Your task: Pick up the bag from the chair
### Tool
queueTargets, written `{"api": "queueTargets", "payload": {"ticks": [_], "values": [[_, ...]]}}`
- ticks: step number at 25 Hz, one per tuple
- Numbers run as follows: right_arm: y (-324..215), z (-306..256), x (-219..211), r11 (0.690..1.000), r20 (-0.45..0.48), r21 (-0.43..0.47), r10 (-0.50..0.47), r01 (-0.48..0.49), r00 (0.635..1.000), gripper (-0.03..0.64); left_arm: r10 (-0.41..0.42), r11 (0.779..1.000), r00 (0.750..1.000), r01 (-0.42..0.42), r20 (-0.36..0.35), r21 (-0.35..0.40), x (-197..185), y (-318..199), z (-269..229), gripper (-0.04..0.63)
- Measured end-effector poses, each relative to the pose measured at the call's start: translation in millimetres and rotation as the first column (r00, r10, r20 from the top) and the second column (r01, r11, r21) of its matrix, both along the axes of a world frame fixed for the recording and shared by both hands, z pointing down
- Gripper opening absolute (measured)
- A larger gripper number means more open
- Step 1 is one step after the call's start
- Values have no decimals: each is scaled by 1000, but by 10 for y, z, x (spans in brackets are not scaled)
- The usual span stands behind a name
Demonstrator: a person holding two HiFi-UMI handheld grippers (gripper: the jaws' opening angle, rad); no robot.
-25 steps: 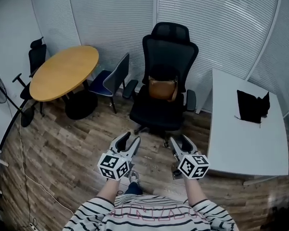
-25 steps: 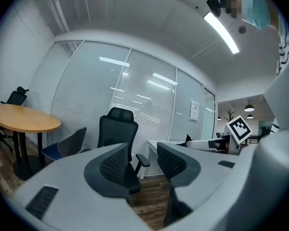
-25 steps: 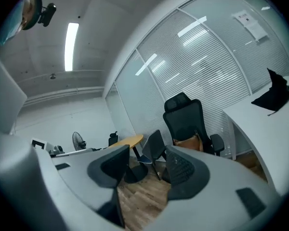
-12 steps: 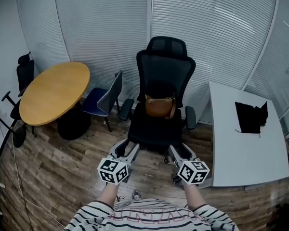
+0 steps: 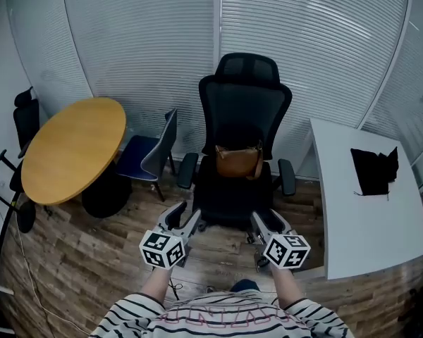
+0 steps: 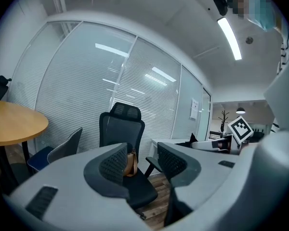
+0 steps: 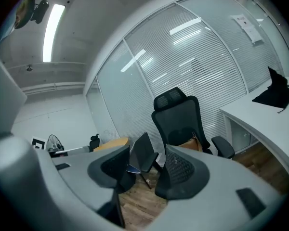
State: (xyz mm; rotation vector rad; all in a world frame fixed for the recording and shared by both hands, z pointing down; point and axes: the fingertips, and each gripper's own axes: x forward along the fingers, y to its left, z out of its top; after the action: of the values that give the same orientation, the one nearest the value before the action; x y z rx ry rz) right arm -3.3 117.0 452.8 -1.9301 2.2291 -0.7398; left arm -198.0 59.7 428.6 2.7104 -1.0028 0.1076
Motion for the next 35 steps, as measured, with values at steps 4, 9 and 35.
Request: {"api": "queueTargets", "payload": {"ticks": [4, 9, 35], "values": [[-253, 71, 169, 1000, -6, -25, 16, -16, 1000, 229, -21, 999, 1000, 21, 1, -28, -18, -255, 113, 172], [-701, 174, 360, 998, -2, -60, -12, 12, 1000, 229, -72, 996, 997, 72, 8, -57, 44, -639, 202, 172], [-2335, 594, 1953, 990, 6, -117, -73, 73, 997, 229, -265, 957, 964, 266, 27, -119, 1221, -2087, 581, 172]]}}
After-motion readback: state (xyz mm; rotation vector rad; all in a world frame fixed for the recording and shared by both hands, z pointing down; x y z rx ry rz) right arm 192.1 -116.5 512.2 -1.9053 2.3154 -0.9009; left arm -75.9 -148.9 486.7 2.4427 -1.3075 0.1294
